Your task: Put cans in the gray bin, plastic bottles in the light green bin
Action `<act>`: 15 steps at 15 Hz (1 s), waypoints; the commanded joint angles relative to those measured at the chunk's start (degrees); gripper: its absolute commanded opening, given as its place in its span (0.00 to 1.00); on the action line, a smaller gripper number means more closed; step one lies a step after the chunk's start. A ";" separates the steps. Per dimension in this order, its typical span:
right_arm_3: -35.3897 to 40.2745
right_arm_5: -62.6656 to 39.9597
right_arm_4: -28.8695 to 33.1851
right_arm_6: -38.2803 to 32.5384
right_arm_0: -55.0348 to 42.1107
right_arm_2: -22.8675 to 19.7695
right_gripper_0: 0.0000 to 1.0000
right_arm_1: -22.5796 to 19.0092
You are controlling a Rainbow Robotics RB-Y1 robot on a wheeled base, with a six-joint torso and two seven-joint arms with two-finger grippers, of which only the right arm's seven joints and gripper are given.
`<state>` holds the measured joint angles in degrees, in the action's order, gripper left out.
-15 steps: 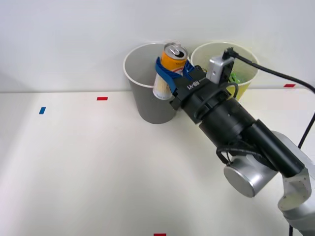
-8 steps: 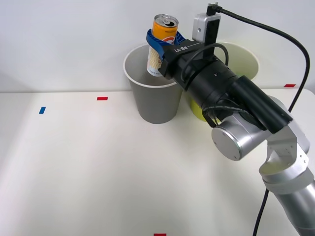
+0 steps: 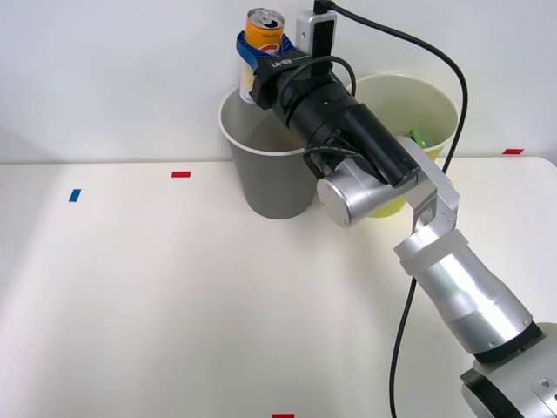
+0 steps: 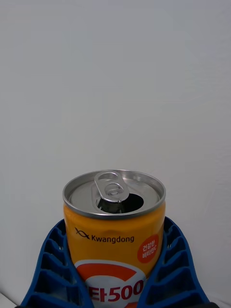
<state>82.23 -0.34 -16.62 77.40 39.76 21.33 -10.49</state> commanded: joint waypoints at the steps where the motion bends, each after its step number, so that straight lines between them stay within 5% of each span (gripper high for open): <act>1: -3.22 1.57 0.80 0.73 1.90 -0.06 0.11 0.82; 2: -3.22 1.57 0.80 0.82 1.90 0.03 0.11 0.65; 3: -3.22 1.57 0.88 0.82 1.90 0.03 0.24 0.30; 6: -3.22 1.57 1.24 1.44 1.64 0.03 1.00 -0.58; 10: -1.99 4.30 2.47 3.11 -1.44 0.03 1.00 -2.16; 15: 8.12 4.30 3.78 4.51 -11.10 -0.06 1.00 -5.85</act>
<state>88.52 3.95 -13.10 81.57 30.55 21.33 -15.31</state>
